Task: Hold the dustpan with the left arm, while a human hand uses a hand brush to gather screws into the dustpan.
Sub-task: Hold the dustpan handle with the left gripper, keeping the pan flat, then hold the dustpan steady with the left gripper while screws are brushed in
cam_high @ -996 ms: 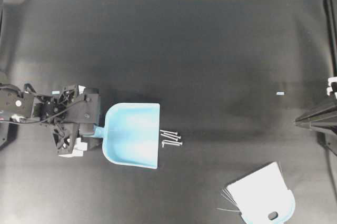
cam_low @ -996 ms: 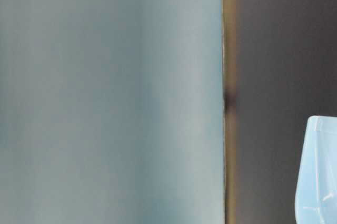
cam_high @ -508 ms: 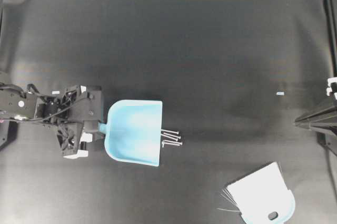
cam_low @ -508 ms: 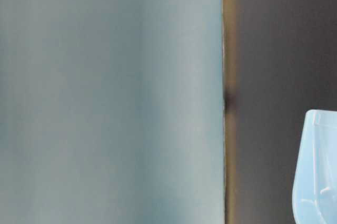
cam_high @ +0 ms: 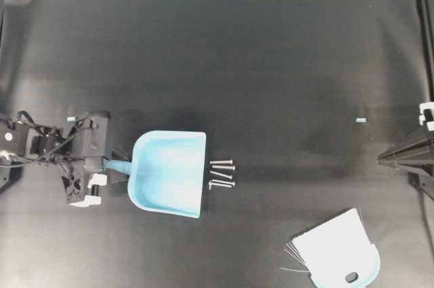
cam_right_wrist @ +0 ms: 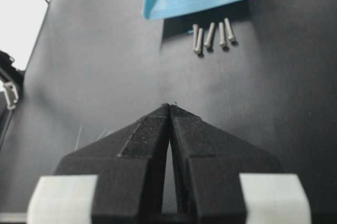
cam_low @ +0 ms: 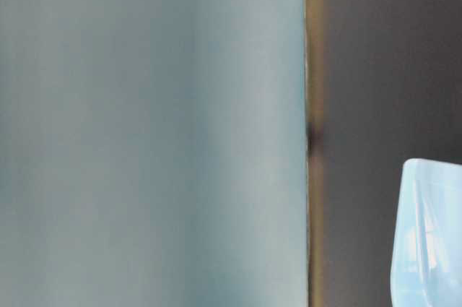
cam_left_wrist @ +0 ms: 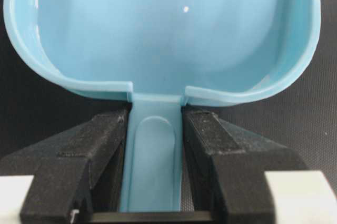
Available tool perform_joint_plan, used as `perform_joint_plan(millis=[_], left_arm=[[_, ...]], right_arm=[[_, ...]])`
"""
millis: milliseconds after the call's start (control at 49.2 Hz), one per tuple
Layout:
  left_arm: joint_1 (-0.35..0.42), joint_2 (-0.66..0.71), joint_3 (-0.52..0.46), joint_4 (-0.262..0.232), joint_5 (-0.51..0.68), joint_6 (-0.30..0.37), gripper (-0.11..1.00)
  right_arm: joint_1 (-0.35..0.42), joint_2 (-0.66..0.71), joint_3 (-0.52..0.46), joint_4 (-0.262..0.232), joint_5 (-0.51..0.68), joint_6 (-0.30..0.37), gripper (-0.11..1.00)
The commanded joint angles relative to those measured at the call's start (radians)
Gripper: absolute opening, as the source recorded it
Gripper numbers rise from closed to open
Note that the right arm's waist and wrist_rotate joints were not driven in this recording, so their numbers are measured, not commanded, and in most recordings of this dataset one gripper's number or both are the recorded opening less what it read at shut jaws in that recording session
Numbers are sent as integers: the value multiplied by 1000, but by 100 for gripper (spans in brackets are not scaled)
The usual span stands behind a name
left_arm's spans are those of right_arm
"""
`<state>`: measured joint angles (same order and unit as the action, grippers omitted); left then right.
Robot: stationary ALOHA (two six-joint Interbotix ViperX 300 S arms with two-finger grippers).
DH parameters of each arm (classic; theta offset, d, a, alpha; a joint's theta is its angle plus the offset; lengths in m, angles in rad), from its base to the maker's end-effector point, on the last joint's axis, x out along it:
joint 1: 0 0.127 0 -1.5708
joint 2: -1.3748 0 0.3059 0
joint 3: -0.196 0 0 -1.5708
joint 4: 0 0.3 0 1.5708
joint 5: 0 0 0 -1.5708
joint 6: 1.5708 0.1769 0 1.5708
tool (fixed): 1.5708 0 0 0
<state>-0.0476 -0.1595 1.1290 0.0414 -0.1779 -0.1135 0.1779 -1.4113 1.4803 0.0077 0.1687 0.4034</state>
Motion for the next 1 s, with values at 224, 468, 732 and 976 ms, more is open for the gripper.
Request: perform_joint_plan(millis=[224, 468, 732, 976], left_arm=[[-2, -6, -35, 3, 69, 0, 31], [38, 0, -114, 3, 265, 2, 31], [114, 3, -146, 3, 380, 28, 31], [167, 8, -156, 3, 439, 152, 31]], right_arm=[[0, -3, -5, 2, -2, 0, 0], [0, -6, -3, 2, -2, 0, 0], [0, -9, -3, 2, -2, 0, 0], [0, -9, -2, 2, -2, 0, 0]])
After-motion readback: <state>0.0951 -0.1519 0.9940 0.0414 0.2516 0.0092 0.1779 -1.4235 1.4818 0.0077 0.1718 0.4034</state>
